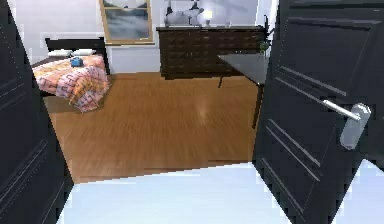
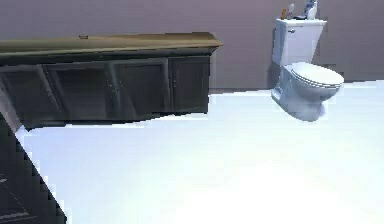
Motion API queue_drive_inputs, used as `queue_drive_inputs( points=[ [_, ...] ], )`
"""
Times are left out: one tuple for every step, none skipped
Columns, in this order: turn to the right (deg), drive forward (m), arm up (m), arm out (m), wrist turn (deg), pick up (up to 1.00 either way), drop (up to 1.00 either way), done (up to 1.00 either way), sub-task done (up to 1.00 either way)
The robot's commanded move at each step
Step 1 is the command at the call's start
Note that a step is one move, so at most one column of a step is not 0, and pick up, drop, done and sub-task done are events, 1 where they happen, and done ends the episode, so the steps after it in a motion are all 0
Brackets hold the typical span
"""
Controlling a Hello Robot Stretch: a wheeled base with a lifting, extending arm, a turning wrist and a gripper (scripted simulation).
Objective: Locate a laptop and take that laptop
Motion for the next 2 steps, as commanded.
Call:
queue_drive_inputs(
  points=[
    [0.0, 0.6, 0.0, 0.0, 0.0, 0.0, 0.0, 0.0, 0.0],
    [-33.0, 0.0, 0.0, 0.0, 0.0, 0.0, 0.0, 0.0, 0.0]
  ],
)
